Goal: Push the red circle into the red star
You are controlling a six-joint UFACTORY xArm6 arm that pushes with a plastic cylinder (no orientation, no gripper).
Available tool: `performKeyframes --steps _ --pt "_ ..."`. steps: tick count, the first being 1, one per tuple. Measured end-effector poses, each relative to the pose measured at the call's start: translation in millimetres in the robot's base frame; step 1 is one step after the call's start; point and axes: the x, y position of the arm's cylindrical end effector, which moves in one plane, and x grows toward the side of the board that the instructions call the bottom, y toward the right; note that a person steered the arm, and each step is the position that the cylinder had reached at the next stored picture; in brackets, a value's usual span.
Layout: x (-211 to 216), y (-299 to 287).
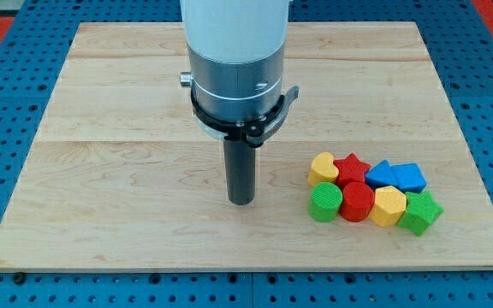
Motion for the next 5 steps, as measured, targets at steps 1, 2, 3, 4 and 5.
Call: performKeyframes --steps 1,2,3,4,5 --pt "0.0 0.0" --pt "0.0 -1.9" --pt "24.1 -3.0" --pt "49.5 16.8" --pt "49.7 48.8"
